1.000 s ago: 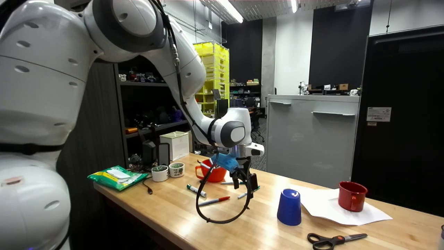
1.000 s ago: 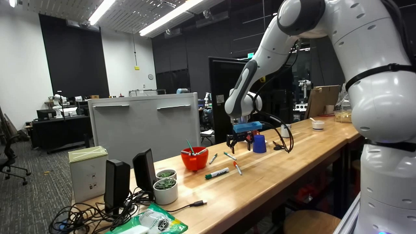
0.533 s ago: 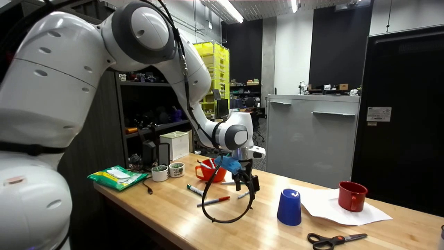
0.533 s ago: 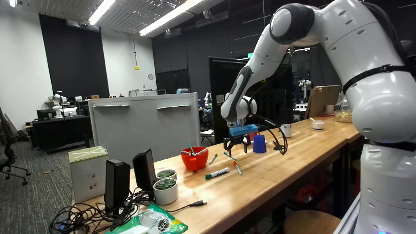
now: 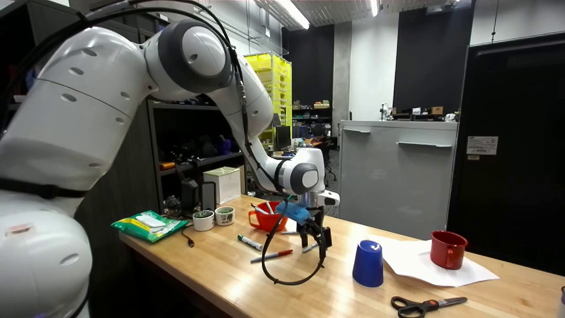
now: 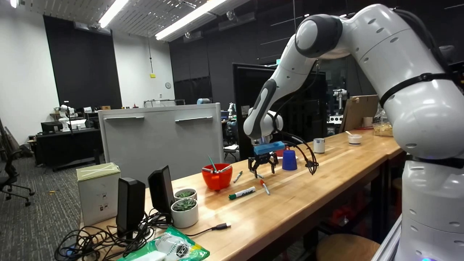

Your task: Put one green pen inside the orange cup on the left

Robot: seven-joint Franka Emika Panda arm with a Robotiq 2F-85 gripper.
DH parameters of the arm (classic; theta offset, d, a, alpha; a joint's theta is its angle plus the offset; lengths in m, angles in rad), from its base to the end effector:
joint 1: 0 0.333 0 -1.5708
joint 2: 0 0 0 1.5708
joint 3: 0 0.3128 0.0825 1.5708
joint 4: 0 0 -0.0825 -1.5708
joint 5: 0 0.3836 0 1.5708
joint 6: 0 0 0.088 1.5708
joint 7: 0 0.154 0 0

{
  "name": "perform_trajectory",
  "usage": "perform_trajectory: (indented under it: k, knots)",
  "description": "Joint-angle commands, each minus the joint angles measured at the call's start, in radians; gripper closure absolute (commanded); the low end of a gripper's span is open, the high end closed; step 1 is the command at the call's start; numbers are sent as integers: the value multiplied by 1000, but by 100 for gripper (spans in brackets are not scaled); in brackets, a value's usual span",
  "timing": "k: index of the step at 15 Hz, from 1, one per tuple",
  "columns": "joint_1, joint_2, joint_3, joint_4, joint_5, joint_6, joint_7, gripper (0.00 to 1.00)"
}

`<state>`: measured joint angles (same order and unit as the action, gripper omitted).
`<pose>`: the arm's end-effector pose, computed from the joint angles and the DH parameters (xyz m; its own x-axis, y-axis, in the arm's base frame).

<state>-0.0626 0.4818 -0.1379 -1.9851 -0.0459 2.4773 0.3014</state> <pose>0.5998 -0.1238 0.1737 0.9005 -0.4331 0.0384 -0.4348 -0.8965 0.0848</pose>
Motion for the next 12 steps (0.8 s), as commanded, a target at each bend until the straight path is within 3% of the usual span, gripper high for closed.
perform_trajectory:
  k: [1, 4, 11, 12]
  knots:
    - [17, 23, -17, 37, -4, -42, 13, 26]
    - [18, 23, -16, 48, -4, -55, 11, 44]
    - [20, 14, -10, 51, 3, -57, 0, 99]
    - [20, 13, -10, 50, 3, -56, -1, 100]
